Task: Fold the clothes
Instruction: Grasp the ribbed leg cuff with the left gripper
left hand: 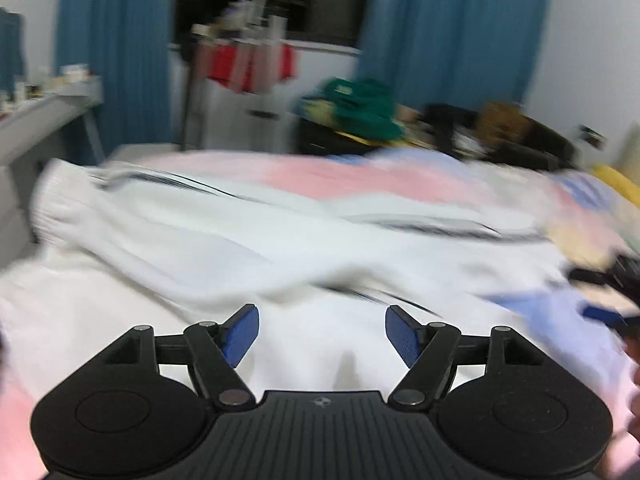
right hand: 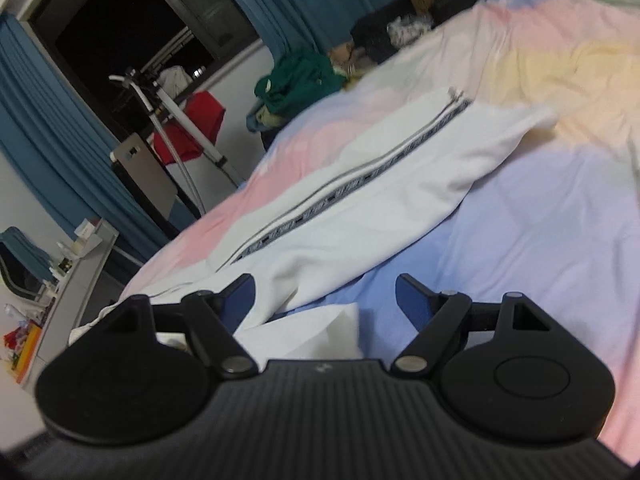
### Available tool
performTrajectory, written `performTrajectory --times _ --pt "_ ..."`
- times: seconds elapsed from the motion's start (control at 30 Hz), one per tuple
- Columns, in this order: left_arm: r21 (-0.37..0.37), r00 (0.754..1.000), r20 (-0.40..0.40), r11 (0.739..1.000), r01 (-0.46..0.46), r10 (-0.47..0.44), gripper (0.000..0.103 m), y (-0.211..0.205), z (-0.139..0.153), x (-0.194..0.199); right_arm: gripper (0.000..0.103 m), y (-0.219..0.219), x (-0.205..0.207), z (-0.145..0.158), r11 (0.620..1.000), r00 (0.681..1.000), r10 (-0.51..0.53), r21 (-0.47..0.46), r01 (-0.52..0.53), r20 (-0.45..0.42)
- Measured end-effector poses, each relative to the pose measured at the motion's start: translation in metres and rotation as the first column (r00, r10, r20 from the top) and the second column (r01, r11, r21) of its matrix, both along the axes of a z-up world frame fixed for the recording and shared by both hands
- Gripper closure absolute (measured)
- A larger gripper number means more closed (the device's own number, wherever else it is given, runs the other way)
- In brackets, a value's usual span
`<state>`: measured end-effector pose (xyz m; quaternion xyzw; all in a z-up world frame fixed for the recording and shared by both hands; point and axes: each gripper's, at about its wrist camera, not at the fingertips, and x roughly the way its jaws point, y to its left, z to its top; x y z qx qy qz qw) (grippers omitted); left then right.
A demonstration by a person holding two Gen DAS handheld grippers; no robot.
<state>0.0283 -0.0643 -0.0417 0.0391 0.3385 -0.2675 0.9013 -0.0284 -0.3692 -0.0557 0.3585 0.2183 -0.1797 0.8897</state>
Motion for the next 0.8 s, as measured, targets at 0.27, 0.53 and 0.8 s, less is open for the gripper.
performTrajectory --times 0.27,0.53,0.8 --pt "0.106 0.972 0.035 0.968 0.226 -0.231 0.016 -0.108 -0.046 -0.092 0.022 -0.021 -0.038 0.001 0.992 0.994 -0.110 -0.055 0.110 0.007" --pt "0.263 0.972 0.049 0.942 0.208 -0.228 0.016 -0.154 -0.097 -0.095 0.023 -0.044 -0.036 -0.020 0.985 0.986 -0.165 0.059 0.164 0.012" --pt "0.288 0.977 0.079 0.943 0.167 -0.197 0.029 -0.150 -0.110 -0.078 0.022 -0.058 -0.039 -0.034 0.972 0.981 -0.194 0.135 0.190 0.011"
